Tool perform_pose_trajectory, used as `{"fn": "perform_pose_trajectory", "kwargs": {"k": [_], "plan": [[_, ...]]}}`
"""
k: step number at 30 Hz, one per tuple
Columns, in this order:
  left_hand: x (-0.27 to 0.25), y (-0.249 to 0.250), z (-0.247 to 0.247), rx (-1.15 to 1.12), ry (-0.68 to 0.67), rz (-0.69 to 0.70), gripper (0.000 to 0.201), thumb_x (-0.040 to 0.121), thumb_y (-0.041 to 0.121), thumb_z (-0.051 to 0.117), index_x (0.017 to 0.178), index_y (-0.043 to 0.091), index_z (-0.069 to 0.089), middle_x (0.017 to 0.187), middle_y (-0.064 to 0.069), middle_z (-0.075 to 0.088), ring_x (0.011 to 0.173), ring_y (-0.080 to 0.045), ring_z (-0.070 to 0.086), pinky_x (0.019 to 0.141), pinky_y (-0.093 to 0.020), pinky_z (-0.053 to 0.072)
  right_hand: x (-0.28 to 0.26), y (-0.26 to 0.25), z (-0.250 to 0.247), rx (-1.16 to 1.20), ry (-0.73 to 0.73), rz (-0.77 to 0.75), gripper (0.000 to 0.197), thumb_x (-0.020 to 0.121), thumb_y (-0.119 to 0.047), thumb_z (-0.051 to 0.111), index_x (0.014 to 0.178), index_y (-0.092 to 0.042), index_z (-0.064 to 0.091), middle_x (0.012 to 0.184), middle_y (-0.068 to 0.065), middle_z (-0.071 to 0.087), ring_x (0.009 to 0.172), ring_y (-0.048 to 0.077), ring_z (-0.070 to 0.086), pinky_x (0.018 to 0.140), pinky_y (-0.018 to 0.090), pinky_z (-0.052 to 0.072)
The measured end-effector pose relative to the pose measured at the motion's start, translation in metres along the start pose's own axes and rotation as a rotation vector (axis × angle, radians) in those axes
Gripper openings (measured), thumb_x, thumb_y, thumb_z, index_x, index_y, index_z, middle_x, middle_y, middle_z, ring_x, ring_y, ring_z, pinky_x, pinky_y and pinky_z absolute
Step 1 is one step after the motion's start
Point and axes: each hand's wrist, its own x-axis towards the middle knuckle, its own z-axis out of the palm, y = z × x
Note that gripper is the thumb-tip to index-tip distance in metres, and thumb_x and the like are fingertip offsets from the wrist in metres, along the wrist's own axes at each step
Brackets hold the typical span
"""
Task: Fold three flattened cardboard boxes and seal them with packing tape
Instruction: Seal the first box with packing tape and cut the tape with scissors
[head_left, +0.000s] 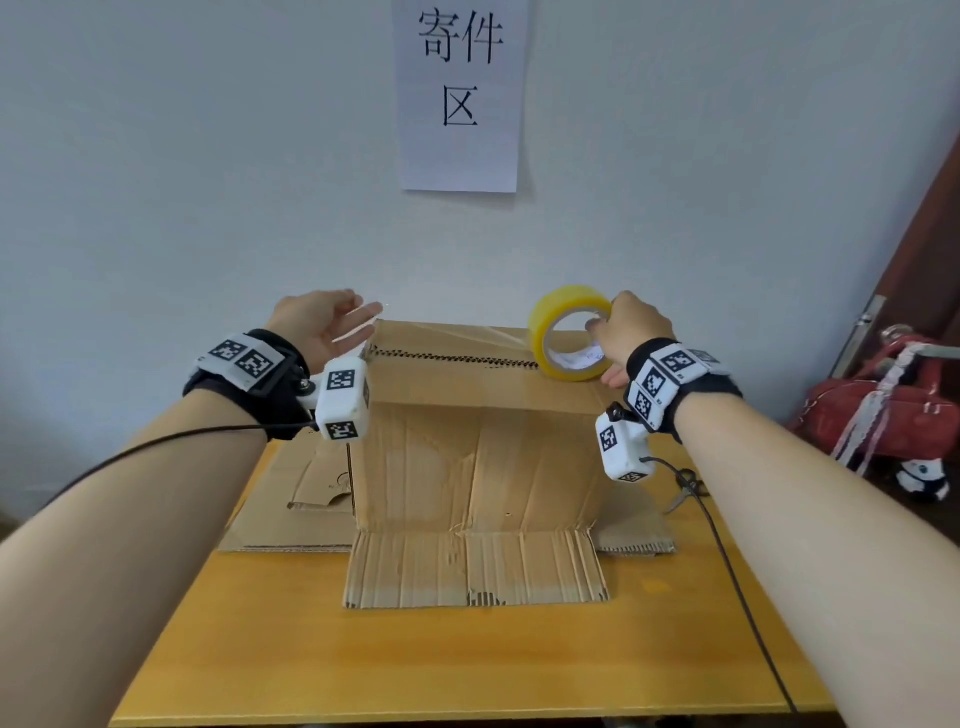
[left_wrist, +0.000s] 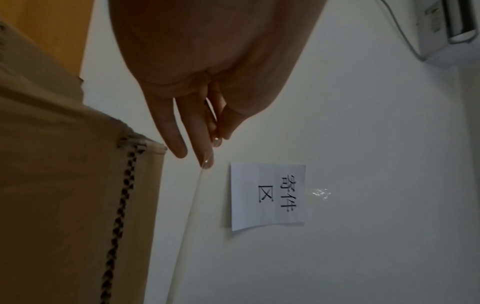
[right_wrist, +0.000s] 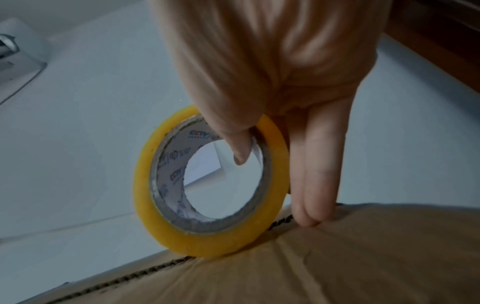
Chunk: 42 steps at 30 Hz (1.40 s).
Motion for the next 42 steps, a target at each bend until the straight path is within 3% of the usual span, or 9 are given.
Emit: {"fn": "perform_pose_trajectory", "kwargs": {"k": [6, 10, 14, 16, 24, 31, 35, 39, 42], "plan": [[0.005, -0.007, -0.01, 0.017, 0.002, -0.043, 0.01, 0.101, 0.005, 0.055, 0.091, 0.003, 0.058, 0.08, -0.005, 0.065, 0.078, -0.02, 0.077, 0.067, -0.035, 0.063, 0.0, 0.0, 0.005, -0.107, -0.016, -0.036, 0.019, 0.097, -0.012, 0.055, 0.115, -0.008, 0.049, 0.096, 0.017, 0.068, 0.071, 0.033, 0.072, 0.065, 0.044, 0.063], [0.008, -0.007, -0.01, 0.016, 0.008, -0.009, 0.007, 0.1, 0.002, 0.055, 0.094, -0.001, 0.057, 0.084, -0.009, 0.065, 0.075, -0.022, 0.077, 0.06, -0.032, 0.062, 0.001, -0.002, 0.001, -0.055, 0.025, -0.059, 0.026, 0.1, -0.01, 0.049, 0.125, -0.015, 0.044, 0.1, 0.015, 0.064, 0.068, 0.033, 0.071, 0.054, 0.04, 0.062], [0.009, -0.005, -0.008, 0.018, 0.013, -0.024, 0.008, 0.101, 0.002, 0.055, 0.093, -0.002, 0.057, 0.083, -0.01, 0.066, 0.079, -0.023, 0.077, 0.066, -0.033, 0.063, 0.001, 0.0, 0.004, -0.067, 0.09, -0.089, 0.029, 0.099, -0.01, 0.046, 0.127, -0.017, 0.042, 0.103, 0.016, 0.064, 0.085, 0.037, 0.068, 0.071, 0.049, 0.061], [0.008, -0.006, -0.007, 0.017, 0.007, -0.027, 0.008, 0.101, 0.002, 0.054, 0.094, -0.002, 0.057, 0.085, -0.01, 0.066, 0.08, -0.022, 0.077, 0.066, -0.033, 0.063, 0.001, 0.002, 0.005, -0.073, 0.113, -0.097, 0.029, 0.099, -0.01, 0.046, 0.128, -0.017, 0.042, 0.102, 0.015, 0.063, 0.086, 0.038, 0.067, 0.073, 0.05, 0.061], [0.009, -0.007, 0.003, 0.013, 0.031, 0.01, 0.011, 0.101, -0.001, 0.053, 0.09, -0.003, 0.054, 0.085, -0.012, 0.064, 0.069, -0.022, 0.076, 0.073, -0.035, 0.063, 0.005, 0.003, -0.002, -0.125, 0.191, -0.164, 0.028, 0.099, -0.007, 0.047, 0.126, -0.01, 0.043, 0.096, 0.013, 0.054, 0.09, 0.037, 0.06, 0.072, 0.048, 0.057], [0.009, -0.007, 0.006, 0.026, 0.04, 0.0, 0.01, 0.101, 0.0, 0.054, 0.091, -0.003, 0.055, 0.085, -0.012, 0.066, 0.074, -0.023, 0.077, 0.069, -0.033, 0.063, 0.005, 0.005, -0.004, -0.214, 0.213, -0.186, 0.03, 0.097, -0.004, 0.047, 0.127, -0.01, 0.041, 0.097, 0.013, 0.051, 0.098, 0.039, 0.056, 0.067, 0.04, 0.041], [0.01, -0.003, -0.004, 0.017, 0.108, 0.005, 0.01, 0.1, 0.003, 0.056, 0.093, -0.003, 0.057, 0.088, -0.015, 0.069, 0.077, -0.02, 0.076, 0.067, -0.029, 0.062, 0.004, 0.014, -0.01, -0.306, 0.207, -0.202, 0.031, 0.095, -0.002, 0.051, 0.124, -0.01, 0.041, 0.109, 0.019, 0.052, 0.096, 0.04, 0.054, 0.067, 0.04, 0.039], [0.011, -0.002, -0.008, 0.04, 0.084, -0.007, 0.008, 0.1, 0.004, 0.057, 0.094, -0.002, 0.058, 0.087, -0.012, 0.068, 0.073, -0.02, 0.077, 0.065, -0.03, 0.062, 0.005, 0.019, -0.009, -0.35, 0.222, -0.207, 0.03, 0.095, -0.003, 0.051, 0.122, -0.012, 0.041, 0.107, 0.017, 0.053, 0.083, 0.034, 0.049, 0.065, 0.04, 0.04], [0.008, -0.003, -0.008, 0.048, 0.061, -0.07, 0.01, 0.101, 0.007, 0.057, 0.092, 0.002, 0.059, 0.076, -0.007, 0.07, 0.069, -0.019, 0.076, 0.059, -0.034, 0.062, 0.004, 0.023, -0.007, -0.383, 0.212, -0.205, 0.028, 0.096, -0.007, 0.051, 0.122, -0.012, 0.042, 0.107, 0.017, 0.056, 0.088, 0.036, 0.054, 0.066, 0.04, 0.04]]}}
